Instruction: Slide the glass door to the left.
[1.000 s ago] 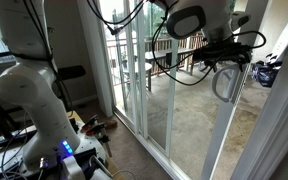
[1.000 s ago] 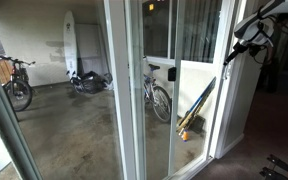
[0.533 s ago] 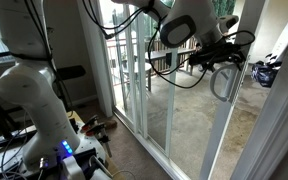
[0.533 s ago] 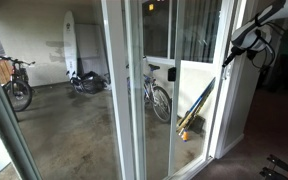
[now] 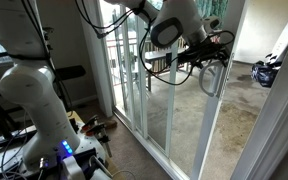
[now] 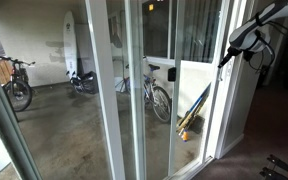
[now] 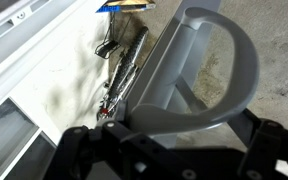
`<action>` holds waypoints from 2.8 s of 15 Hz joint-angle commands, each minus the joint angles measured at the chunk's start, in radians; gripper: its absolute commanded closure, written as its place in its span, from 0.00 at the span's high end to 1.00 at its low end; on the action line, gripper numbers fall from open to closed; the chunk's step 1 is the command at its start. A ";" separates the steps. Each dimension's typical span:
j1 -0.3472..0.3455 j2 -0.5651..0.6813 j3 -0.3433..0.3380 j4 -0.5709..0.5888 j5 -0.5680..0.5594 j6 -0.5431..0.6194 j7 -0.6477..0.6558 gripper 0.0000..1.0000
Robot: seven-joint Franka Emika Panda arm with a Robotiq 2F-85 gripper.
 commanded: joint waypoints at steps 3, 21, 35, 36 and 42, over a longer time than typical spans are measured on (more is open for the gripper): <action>0.073 -0.069 0.077 -0.095 0.031 -0.024 0.056 1.00; 0.124 -0.097 0.200 -0.157 -0.185 0.007 0.457 1.00; 0.072 -0.122 0.147 -0.147 -0.158 0.010 0.402 1.00; 0.072 -0.122 0.147 -0.147 -0.158 0.010 0.402 1.00; 0.094 -0.138 0.185 -0.213 -0.189 0.173 0.429 1.00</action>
